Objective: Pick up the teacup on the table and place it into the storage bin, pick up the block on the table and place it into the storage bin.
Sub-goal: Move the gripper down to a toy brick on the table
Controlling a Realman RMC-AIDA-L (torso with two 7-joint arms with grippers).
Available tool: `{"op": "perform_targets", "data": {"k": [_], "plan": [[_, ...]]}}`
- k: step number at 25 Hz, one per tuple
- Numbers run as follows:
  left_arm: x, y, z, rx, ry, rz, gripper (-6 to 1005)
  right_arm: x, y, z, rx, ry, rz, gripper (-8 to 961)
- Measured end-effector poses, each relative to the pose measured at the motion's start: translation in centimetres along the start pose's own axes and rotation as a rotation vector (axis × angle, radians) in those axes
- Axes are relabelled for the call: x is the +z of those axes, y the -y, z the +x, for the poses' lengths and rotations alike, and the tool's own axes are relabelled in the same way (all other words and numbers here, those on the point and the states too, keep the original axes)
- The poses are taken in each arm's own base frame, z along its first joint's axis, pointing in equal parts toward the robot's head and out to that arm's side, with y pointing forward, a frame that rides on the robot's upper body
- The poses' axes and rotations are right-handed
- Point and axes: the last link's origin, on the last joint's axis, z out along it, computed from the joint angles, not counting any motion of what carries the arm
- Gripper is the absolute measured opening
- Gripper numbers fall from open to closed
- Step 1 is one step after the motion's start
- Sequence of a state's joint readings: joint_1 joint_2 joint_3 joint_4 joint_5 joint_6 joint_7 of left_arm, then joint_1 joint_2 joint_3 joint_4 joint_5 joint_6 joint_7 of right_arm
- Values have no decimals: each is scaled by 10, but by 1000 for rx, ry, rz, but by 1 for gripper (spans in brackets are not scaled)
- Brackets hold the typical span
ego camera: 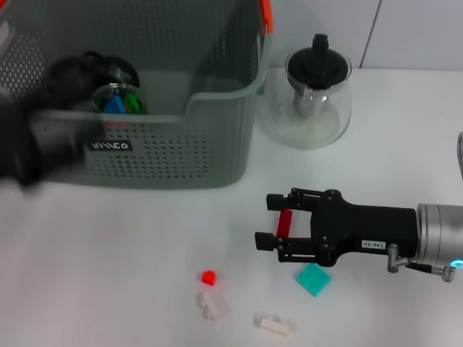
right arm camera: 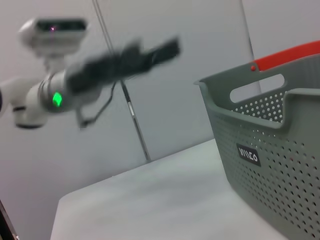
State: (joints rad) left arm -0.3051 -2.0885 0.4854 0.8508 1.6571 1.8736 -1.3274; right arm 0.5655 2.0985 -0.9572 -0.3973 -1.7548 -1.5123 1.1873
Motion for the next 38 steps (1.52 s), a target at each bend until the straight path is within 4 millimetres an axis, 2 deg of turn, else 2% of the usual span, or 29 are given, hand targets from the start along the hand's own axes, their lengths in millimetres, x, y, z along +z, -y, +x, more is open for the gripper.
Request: {"op": "perform_targets", "data": {"k": [2, 6, 8, 9, 13, 19, 25, 38], "plan": [[-10, -22, -30, 55, 69, -6, 730, 0, 0, 0, -1, 0, -1, 792], [-17, -52, -74, 101, 139, -14, 725, 1, 0, -1, -2, 1, -2, 792], [-17, -57, -82, 99, 148, -22, 720, 1, 0, -1, -2, 1, -3, 792], [-15, -69, -103, 92, 188, -50, 717, 1, 0, -1, -2, 1, -3, 792], [-3, -77, -128, 80, 255, -82, 693, 1, 0, 0, -1, 1, -2, 792], [18, -84, -154, 113, 327, -121, 576, 0, -1, 1, 3, 1, 0, 791], [32, -87, -172, 141, 389, -123, 582, 0, -1, 1, 4, 1, 1, 791], [39, -87, -183, 160, 424, -107, 536, -1, -1, 2, 7, 1, 2, 791]]}}
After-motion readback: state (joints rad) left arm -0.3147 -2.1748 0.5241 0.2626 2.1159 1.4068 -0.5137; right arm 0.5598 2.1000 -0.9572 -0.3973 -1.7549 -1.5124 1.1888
